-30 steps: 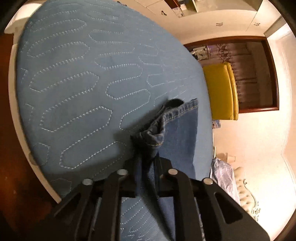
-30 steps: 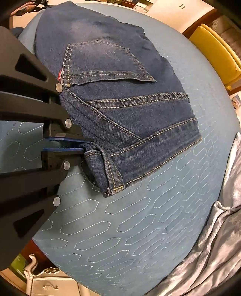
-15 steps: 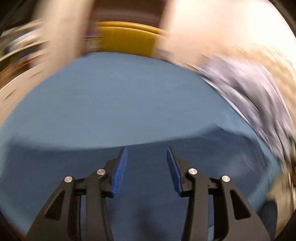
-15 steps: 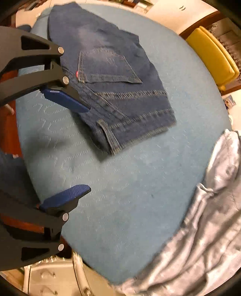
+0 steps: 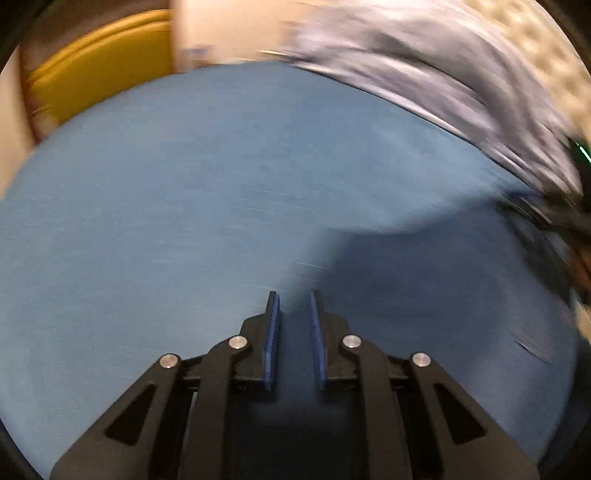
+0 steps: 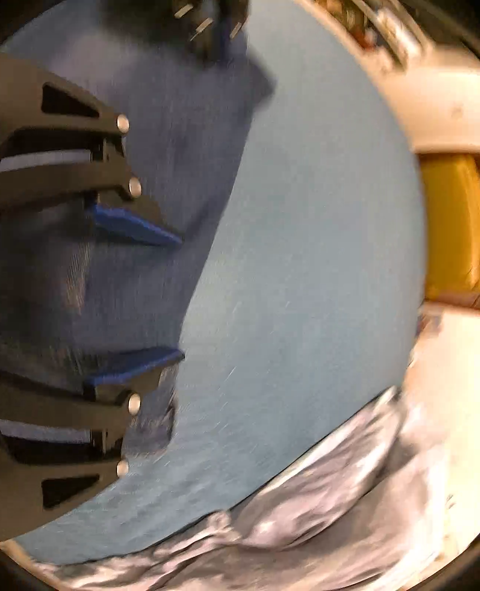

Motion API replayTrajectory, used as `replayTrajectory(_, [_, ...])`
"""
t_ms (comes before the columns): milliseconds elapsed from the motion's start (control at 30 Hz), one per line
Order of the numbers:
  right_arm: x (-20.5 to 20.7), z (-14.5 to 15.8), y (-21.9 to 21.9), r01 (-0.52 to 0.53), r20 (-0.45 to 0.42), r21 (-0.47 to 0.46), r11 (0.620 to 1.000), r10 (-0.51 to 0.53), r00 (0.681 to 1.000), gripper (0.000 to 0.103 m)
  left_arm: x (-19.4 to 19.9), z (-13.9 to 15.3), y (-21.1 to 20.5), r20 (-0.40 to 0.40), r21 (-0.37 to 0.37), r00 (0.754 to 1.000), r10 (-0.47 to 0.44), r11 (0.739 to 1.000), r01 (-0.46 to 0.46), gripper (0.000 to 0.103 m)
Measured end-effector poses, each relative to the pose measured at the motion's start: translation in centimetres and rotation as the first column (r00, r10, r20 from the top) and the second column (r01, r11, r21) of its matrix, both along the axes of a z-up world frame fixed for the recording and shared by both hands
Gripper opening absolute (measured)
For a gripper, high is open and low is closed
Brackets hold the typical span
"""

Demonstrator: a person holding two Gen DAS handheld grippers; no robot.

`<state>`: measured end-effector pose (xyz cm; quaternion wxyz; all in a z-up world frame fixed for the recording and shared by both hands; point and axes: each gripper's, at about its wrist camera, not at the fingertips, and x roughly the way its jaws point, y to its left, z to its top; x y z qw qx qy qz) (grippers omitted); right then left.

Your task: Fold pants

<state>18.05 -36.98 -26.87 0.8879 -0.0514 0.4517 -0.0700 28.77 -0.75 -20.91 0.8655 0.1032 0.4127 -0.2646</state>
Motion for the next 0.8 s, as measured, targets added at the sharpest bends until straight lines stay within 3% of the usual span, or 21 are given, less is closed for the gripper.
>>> replayTrajectory(67, [-0.2, 0.0, -1.2, -0.017, 0.026, 0.044, 0.999, 0.015, 1.000, 0.041, 0.4, 0.7, 1.9, 0.002, -0.034, 1.000, 0.031, 0.999, -0.031, 0.016])
replayTrajectory(167, [-0.1, -0.1, -0.3, -0.037, 0.025, -0.030, 0.999, 0.038, 0.999, 0.041, -1.7, 1.9, -0.5, 0.019, -0.107, 0.997, -0.080, 0.991, 0.082, 0.022])
replayTrajectory(267, [0.3, -0.3, 0.0, -0.036, 0.037, -0.059, 0.998, 0.038, 0.999, 0.041, -3.5, 0.6, -5.8, 0.004, -0.087, 0.977, -0.213, 0.973, 0.213, 0.023])
replayTrajectory(300, [0.2, -0.5, 0.0, -0.033, 0.044, -0.057, 0.998, 0.036, 0.998, 0.041, -3.3, -0.8, -7.6, -0.011, -0.039, 0.972, -0.236, 0.971, 0.235, 0.024])
replayTrajectory(367, [0.3, -0.4, -0.2, -0.032, 0.050, -0.055, 0.998, 0.035, 0.998, 0.041, -2.0, -2.3, -8.1, -0.011, 0.034, 0.982, -0.190, 0.981, 0.191, 0.017])
replayTrajectory(433, [0.2, -0.1, 0.2, -0.045, 0.040, -0.085, 0.995, 0.048, 0.998, 0.039, -0.1, -2.4, -7.6, -0.052, -0.023, 0.990, -0.133, 0.991, 0.132, 0.016])
replayTrajectory(500, [0.2, 0.0, 0.0, -0.049, 0.038, -0.080, 0.996, 0.052, 0.998, 0.039, -0.4, -0.8, -7.2, 0.102, 0.074, 0.994, -0.029, 0.997, 0.022, 0.021])
replayTrajectory(567, [-0.1, 0.4, -0.2, -0.042, 0.047, -0.039, 0.998, 0.043, 0.998, 0.039, -1.0, 1.0, -7.7, 0.096, -0.017, 0.994, -0.047, 0.999, 0.049, 0.039])
replayTrajectory(600, [-0.4, 1.0, -0.7, -0.036, 0.064, 0.008, 0.999, 0.036, 0.997, 0.040, -1.5, 1.6, -8.3, 0.079, -0.053, 0.995, -0.059, 0.997, 0.063, 0.043])
replayTrajectory(700, [-2.2, 3.3, -3.2, 0.032, 0.165, 0.116, 0.993, -0.051, 0.985, 0.053, -3.3, 1.8, -12.7, 0.048, -0.138, 0.988, -0.148, 0.978, 0.153, 0.044])
replayTrajectory(800, [-2.2, 2.9, -5.8, 0.083, 0.125, 0.093, 0.992, -0.094, 0.988, 0.053, -5.2, -0.7, -19.2, -0.019, -0.105, 0.971, -0.237, 0.967, 0.233, 0.044])
